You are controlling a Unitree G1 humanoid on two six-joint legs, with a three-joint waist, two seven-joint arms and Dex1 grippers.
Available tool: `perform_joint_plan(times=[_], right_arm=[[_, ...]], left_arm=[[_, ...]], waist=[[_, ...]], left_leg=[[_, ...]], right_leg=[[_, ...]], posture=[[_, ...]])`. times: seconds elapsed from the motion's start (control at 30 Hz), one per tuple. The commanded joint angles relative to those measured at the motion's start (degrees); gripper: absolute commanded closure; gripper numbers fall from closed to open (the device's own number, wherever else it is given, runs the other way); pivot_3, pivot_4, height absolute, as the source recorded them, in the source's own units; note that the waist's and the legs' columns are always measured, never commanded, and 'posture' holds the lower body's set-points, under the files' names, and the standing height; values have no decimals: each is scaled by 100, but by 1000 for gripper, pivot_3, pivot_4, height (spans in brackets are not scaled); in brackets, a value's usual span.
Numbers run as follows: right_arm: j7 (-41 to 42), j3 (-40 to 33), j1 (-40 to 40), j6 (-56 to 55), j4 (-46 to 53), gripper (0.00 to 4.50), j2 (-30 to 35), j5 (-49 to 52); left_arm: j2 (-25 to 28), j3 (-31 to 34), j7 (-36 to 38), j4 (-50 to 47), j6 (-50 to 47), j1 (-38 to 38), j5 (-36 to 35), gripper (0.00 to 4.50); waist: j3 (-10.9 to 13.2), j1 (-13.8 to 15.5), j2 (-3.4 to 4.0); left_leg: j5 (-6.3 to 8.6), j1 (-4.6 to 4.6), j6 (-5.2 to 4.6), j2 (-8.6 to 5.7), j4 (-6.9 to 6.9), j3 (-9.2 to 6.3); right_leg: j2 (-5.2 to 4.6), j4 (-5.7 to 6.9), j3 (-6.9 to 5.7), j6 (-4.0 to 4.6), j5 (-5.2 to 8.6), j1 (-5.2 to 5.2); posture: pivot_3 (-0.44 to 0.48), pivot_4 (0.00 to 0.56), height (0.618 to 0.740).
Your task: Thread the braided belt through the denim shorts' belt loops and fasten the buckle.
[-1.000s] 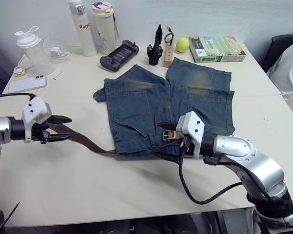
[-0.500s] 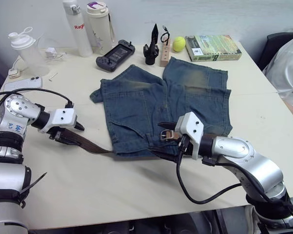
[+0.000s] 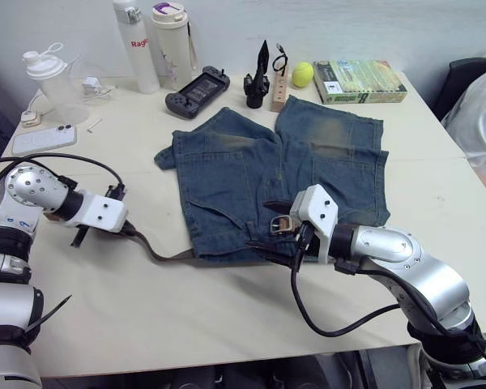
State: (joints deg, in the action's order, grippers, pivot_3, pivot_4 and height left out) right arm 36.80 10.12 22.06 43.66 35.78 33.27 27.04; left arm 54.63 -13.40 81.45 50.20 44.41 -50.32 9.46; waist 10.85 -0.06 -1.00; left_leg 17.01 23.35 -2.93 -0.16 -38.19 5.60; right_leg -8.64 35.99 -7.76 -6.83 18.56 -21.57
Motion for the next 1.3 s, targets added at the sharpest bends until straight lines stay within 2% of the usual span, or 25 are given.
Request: perform_joint_plan(times=[0.03, 0.13, 0.27, 0.33, 0.43, 0.63, 0.67, 0.73, 0.83, 0.9, 1.2, 1.3], right_arm=[[-21, -164, 67, -89, 114, 0, -2, 15], [-27, -209, 82, -54, 87, 0, -18, 61], [-21, -281, 133, -7, 17, 0, -27, 119], [-21, -340, 165, 23, -14, 0, -24, 152], [-15, -389, 186, 49, -48, 0, 7, 134], [-105, -496, 212, 136, -36, 0, -34, 208], [-120, -517, 205, 144, -33, 0, -42, 217], [-150, -534, 197, 153, -24, 0, -60, 220], [-182, -525, 197, 169, -7, 0, -76, 215], [-192, -535, 184, 185, 15, 0, -66, 221], [-127, -541, 181, 180, -85, 0, -18, 232], [-95, -491, 210, 144, -151, 0, -34, 207]], left_arm=[[-133, 32, -1129, -729, 1678, -440, 608, 4484], [-385, 99, -2057, -845, 3028, -894, 1299, 4484], [-914, -129, -2593, -1045, 4210, -924, 1240, 4484], [-1039, -358, -2746, -940, 4585, -890, 1529, 4484], [-1097, -649, -2933, -783, 4809, -906, 1811, 4484], [-1160, -1018, -3174, -261, 4630, -1164, 2255, 4484], [-1197, -1098, -3175, -194, 4606, -1207, 2233, 4484], [-1322, -1246, -3176, -71, 4522, -1316, 2085, 3662], [-1408, -1179, -3303, -38, 4337, -1396, 2083, 3018], [-1332, -1169, -3303, 19, 4161, -1462, 1916, 2302], [-354, -1707, -3105, -66, 4050, -1944, 625, 2302], [-98, -1777, -2822, -257, 3607, -1883, -134, 2302]], waist=[[0, 14, -1], [-1, 24, -3], [-1, 8, -3], [-1, -33, -2], [-1, -14, -3], [-1, -7, -3], [-1, -7, -3], [-1, -7, -3], [-1, -4, -3], [-1, -2, -3], [-1, -18, -4], [0, 15, -6]], left_leg=[[0, 3, 0, -2, -1, -6], [-4, 7, -6, -10, -1, -9], [-4, 6, -9, -11, 0, -3], [-4, 1, -10, -9, 4, 6], [-5, -2, -11, -7, 4, 7], [-6, -1, -13, -7, 4, 11], [-6, 0, -13, -7, 4, 10], [-7, 1, -14, -7, 3, 10], [-7, 1, -15, -8, 2, 10], [-7, 2, -16, -8, 1, 10], [-9, 4, -19, -6, 2, 4], [-9, 4, -19, -10, -2, 0]], right_leg=[[-4, -1, 1, -1, -1, 1], [-5, -3, -3, -7, -4, 4], [-4, -4, -7, -12, -7, 3], [0, -4, -5, -12, -7, 1], [3, -2, -6, -12, -7, 2], [4, -2, -5, -12, -7, 1], [4, -3, -5, -12, -7, 0], [3, -3, -5, -12, -7, 0], [3, -3, -5, -12, -7, 1], [2, -3, -4, -12, -7, 0], [5, -2, -6, -13, -7, -2], [3, -2, -5, -13, -7, 2]], posture=[[0, 150, 724], [0, 150, 724], [0, 150, 724], [0, 150, 724], [0, 150, 724], [0, 150, 724], [0, 150, 724], [0, 150, 724], [0, 150, 724], [0, 150, 724], [0, 150, 724], [0, 150, 724]])
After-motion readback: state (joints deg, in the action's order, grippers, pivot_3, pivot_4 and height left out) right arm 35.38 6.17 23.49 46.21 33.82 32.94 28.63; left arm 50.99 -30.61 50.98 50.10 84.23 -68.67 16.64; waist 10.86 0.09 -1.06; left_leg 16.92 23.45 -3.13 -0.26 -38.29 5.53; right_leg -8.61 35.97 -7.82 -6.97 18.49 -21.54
